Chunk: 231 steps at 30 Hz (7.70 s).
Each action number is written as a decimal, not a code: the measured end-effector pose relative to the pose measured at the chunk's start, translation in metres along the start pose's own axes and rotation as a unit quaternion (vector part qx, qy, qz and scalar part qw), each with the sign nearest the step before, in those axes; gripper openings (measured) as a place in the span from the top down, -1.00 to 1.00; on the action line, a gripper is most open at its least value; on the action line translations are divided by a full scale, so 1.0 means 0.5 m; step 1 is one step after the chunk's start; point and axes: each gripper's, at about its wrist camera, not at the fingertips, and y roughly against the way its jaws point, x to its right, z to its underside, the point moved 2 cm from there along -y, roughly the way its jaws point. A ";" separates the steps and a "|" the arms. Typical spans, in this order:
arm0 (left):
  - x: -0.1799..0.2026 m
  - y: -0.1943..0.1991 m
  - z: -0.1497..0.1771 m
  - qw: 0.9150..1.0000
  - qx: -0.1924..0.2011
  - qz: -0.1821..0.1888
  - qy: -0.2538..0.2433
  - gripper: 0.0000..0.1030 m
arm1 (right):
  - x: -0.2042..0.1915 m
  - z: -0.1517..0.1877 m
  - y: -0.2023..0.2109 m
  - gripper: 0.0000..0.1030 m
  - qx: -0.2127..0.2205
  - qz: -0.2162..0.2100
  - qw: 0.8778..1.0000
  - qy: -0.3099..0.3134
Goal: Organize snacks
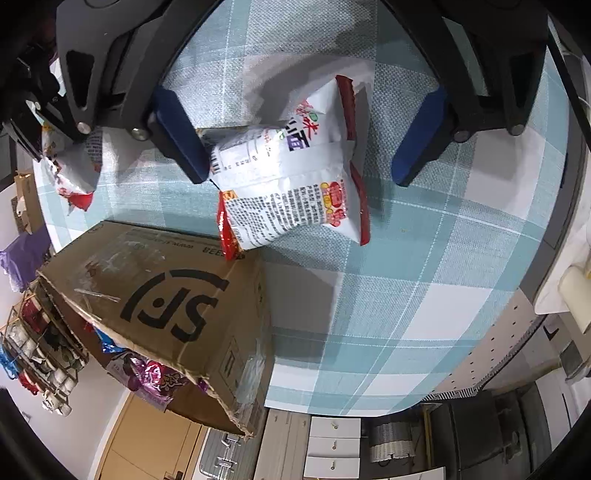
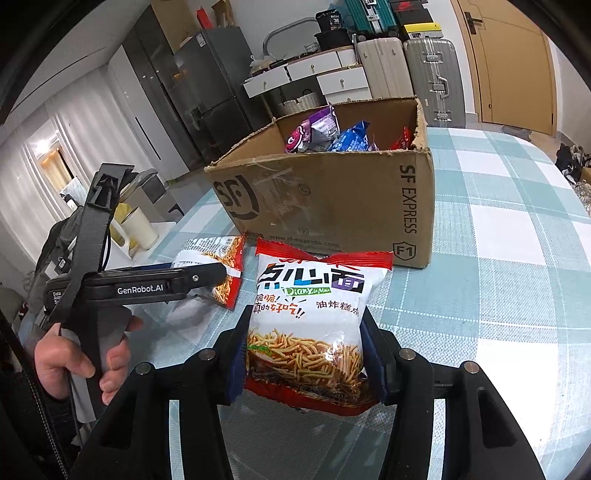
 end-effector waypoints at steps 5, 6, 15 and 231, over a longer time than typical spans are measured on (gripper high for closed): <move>0.008 -0.002 0.010 0.999 0.000 0.046 -0.013 0.00 | -0.003 -0.004 0.000 -0.02 0.000 -0.003 1.000 0.001; 0.008 -0.001 0.012 0.998 0.002 0.055 -0.017 0.02 | -0.004 -0.005 0.001 -0.02 0.000 -0.004 1.000 0.002; -0.002 0.022 0.029 0.998 0.007 0.062 -0.018 0.04 | -0.022 -0.010 0.006 -0.02 0.005 -0.012 1.000 0.011; -0.031 0.275 0.158 0.932 0.353 -0.025 -0.079 -0.98 | -0.004 0.134 0.272 -0.99 0.247 0.137 0.954 0.099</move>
